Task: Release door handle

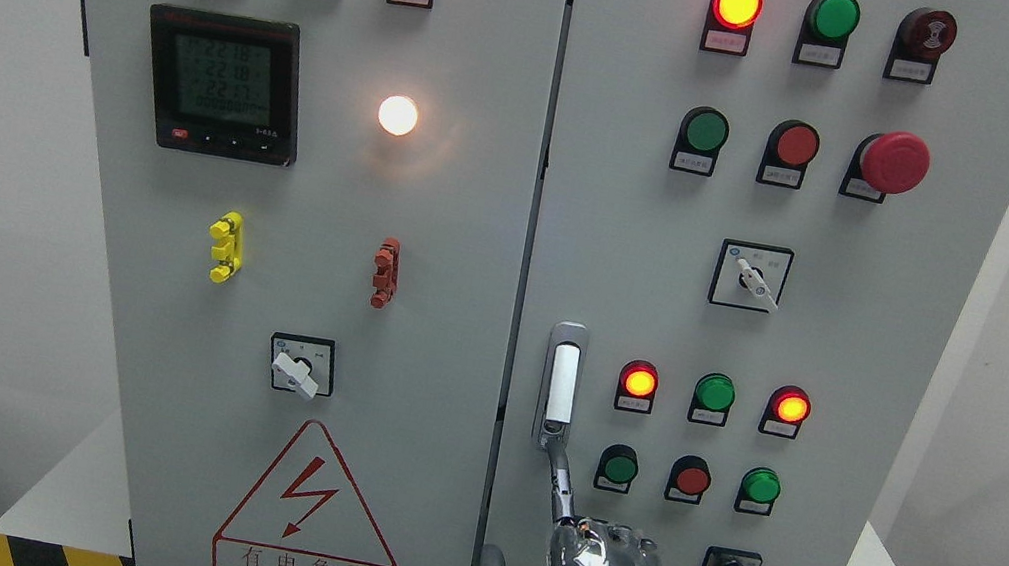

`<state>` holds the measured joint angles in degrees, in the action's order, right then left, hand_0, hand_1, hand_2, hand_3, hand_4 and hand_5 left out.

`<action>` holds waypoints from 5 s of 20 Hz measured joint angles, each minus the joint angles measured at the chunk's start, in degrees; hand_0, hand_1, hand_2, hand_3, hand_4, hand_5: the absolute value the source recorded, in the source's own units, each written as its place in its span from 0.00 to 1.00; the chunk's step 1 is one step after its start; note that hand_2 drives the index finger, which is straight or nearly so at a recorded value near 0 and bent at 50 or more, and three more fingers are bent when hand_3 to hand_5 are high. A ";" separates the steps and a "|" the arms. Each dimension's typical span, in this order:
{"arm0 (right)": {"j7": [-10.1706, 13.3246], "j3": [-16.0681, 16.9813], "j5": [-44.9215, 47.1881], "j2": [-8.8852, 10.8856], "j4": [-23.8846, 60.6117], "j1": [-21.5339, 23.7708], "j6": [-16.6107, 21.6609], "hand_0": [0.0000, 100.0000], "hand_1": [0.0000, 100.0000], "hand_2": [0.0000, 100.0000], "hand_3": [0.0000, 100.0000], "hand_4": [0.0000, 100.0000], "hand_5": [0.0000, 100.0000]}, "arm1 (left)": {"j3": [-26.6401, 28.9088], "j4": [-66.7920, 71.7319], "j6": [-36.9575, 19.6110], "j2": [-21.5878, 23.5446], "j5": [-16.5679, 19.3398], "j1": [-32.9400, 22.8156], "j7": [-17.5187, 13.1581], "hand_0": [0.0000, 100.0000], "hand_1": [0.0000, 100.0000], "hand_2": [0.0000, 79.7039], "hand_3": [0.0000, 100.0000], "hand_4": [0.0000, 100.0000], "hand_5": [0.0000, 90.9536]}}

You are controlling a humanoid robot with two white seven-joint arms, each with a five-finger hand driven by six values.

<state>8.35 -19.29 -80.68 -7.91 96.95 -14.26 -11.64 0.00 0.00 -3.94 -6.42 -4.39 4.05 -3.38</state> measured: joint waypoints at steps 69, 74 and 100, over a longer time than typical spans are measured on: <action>-4.13 3.47 -0.45 -0.17 4.45 -11.41 -0.11 0.05 0.40 0.80 1.00 0.98 0.95 | 0.00 0.00 -0.01 0.00 0.00 -0.01 0.00 0.00 0.00 0.03 0.09 0.01 0.00; -4.15 4.30 -0.40 -0.17 3.55 -12.44 -0.11 0.09 0.39 0.80 1.00 0.98 0.95 | 0.00 0.00 -0.01 0.00 0.00 -0.01 0.00 0.00 0.00 0.03 0.09 0.01 0.00; -3.34 6.20 0.03 -0.23 3.01 -12.14 -0.27 0.31 0.37 0.80 1.00 0.98 0.96 | 0.00 0.00 -0.03 0.00 0.00 -0.01 0.00 0.00 0.00 0.03 0.09 0.01 0.00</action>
<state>5.01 -13.10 -80.65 -8.13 99.96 -26.41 -11.91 0.00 0.00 -3.97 -6.41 -4.39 4.04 -3.39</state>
